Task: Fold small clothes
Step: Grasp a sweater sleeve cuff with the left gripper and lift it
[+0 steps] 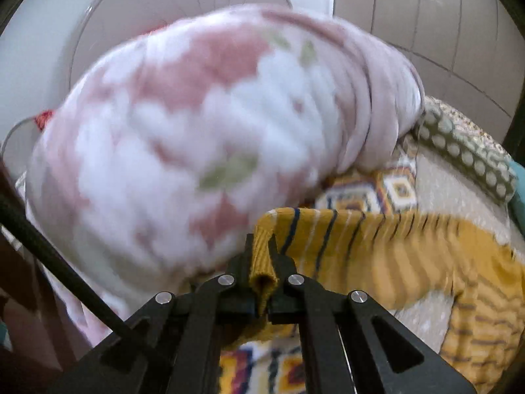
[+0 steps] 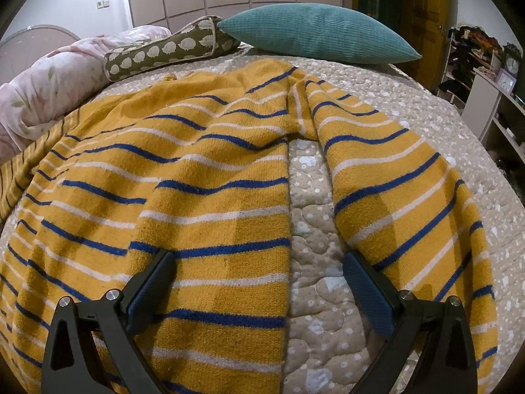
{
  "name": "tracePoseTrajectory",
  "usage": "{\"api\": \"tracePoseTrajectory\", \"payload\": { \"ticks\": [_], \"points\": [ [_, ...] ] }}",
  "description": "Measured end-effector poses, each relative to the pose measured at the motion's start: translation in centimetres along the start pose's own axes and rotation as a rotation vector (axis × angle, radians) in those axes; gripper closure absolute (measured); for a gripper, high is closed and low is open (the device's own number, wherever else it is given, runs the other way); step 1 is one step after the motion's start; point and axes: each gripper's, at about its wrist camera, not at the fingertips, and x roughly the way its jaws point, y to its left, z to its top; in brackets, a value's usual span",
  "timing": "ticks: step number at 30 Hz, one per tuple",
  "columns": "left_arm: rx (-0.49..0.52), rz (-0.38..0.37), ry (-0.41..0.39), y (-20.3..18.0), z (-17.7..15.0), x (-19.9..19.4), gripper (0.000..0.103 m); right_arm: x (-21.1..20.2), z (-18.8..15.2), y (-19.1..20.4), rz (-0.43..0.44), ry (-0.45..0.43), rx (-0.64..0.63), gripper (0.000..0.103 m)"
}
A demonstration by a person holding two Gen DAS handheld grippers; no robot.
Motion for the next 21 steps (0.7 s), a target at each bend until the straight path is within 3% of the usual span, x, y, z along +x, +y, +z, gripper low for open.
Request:
{"api": "tracePoseTrajectory", "payload": {
  "ticks": [3, 9, 17, 21],
  "points": [
    [0.024, -0.033, -0.016, -1.6, 0.9, -0.9, 0.100, 0.0, 0.1, 0.0, 0.000, 0.002, 0.001, 0.000],
    [0.107, -0.239, 0.017, -9.3, 0.0, -3.9, 0.100, 0.0, 0.0, 0.0, 0.009, 0.003, 0.006, 0.000],
    [0.296, -0.527, 0.130, -28.1, -4.5, -7.7, 0.100, -0.3, -0.1, -0.6, 0.058, -0.016, 0.037, 0.000],
    [0.414, -0.746, 0.198, -39.1, -8.5, -10.3, 0.099, -0.5, -0.2, -1.2, 0.102, -0.030, 0.066, 0.000]
  ]
}}
